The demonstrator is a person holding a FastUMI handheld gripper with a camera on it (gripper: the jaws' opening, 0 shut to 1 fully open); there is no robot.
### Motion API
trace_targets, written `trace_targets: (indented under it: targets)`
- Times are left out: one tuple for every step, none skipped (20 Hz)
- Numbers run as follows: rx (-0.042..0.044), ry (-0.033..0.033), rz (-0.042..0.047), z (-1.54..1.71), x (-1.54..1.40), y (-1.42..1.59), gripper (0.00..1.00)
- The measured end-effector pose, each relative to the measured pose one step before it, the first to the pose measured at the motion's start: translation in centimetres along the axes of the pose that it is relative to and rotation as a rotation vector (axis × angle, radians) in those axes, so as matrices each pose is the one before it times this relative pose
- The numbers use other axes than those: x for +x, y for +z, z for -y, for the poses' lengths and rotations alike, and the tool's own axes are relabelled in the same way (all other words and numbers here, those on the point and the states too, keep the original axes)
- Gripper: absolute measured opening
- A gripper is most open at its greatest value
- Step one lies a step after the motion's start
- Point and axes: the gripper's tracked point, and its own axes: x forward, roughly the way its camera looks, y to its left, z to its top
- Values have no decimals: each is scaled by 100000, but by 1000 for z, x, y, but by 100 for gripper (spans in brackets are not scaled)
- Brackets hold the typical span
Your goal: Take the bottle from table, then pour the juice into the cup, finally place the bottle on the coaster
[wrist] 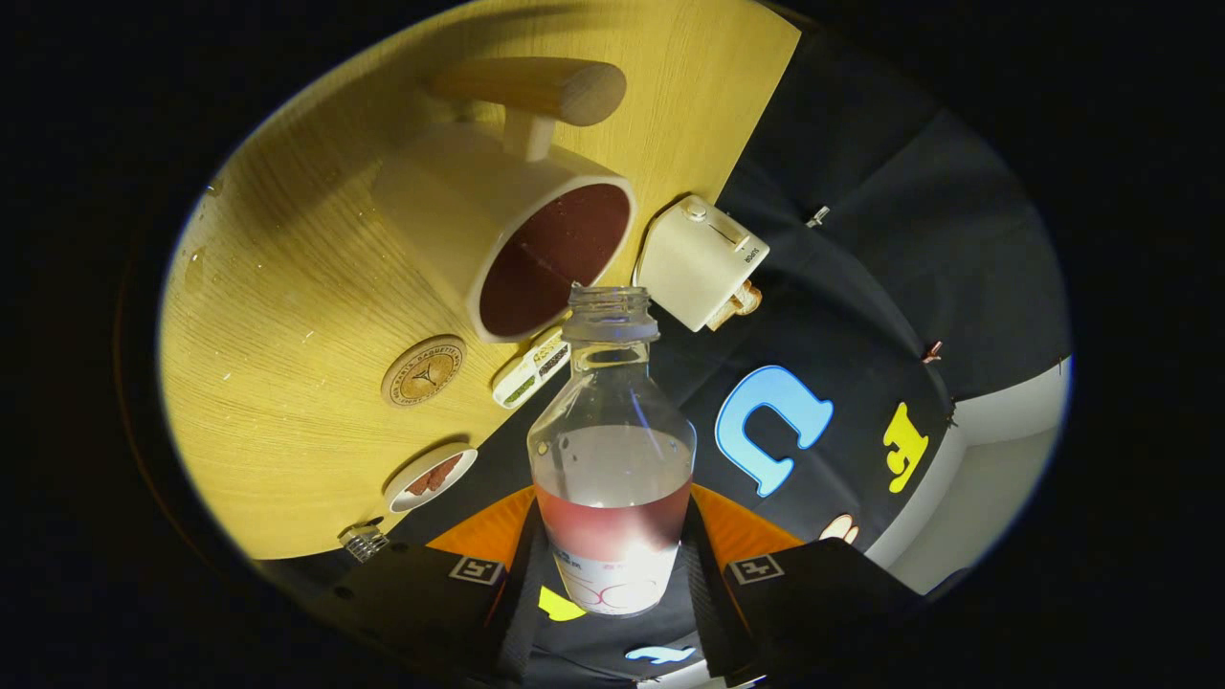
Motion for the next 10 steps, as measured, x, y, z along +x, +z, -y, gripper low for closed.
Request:
trace_targets:
  targets:
    - [513, 282, 204, 43, 47, 18, 70]
    - [943, 271, 219, -27, 83, 51, 70]
    - [1809, -90, -238, 17, 11, -68, 70]
    - [3204, 922, -572, -307, -44, -192, 70]
    - [4193, 1480, -539, -406, -27, -57, 70]
    - [4748, 2123, -513, -525, 2, 179, 70]
    - [5683, 3130, -290, -811, -78, -13, 70]
    - [6802, 3241, -373, -929, -224, 12, 71]
    - [7203, 2375, -602, -810, -301, -91, 70]
    - [7112, 911, -629, -237, -108, -34, 70]
